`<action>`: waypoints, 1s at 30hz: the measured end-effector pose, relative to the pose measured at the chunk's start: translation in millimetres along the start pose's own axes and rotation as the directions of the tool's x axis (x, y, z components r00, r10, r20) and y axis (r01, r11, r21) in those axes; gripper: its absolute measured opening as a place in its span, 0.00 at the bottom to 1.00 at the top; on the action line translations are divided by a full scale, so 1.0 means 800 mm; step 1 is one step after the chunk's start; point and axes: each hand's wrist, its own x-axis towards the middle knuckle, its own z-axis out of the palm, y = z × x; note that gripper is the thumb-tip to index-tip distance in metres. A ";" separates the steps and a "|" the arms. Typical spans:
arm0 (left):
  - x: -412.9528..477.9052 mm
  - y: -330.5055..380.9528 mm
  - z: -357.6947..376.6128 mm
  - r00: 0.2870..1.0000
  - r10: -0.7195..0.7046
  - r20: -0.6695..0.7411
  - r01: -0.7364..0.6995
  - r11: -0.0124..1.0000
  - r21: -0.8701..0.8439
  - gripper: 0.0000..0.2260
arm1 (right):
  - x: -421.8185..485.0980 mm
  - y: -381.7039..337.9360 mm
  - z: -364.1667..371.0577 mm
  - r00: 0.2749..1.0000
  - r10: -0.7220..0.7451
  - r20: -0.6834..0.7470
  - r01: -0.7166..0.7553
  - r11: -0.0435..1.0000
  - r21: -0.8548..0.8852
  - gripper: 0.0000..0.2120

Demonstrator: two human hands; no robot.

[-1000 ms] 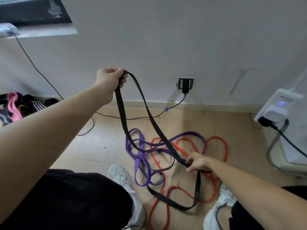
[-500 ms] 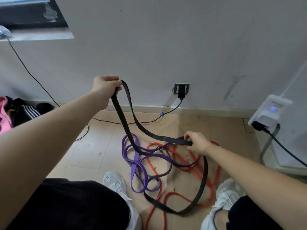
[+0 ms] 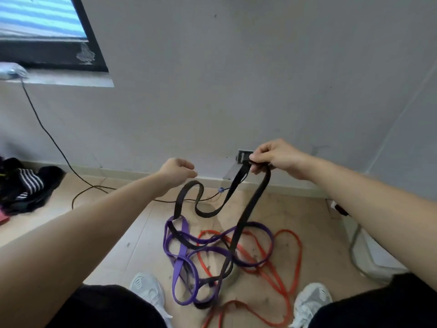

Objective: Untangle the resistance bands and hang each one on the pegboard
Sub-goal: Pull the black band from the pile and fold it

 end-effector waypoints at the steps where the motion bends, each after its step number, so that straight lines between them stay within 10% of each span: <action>1: 0.000 0.003 0.003 1.000 0.011 0.021 -0.011 1.000 0.008 0.15 | -0.003 -0.015 -0.008 0.999 -0.031 0.013 0.031 0.999 0.028 0.10; 16: -0.043 0.140 0.035 0.885 0.451 0.114 -0.342 0.798 -0.497 0.28 | -0.046 -0.146 -0.066 0.921 -0.363 -0.144 0.378 0.921 0.094 0.09; 30: -0.051 0.169 0.074 0.823 0.537 0.183 -0.451 0.815 -0.363 0.08 | -0.052 -0.128 -0.074 0.877 -0.351 -0.328 0.430 0.877 0.212 0.03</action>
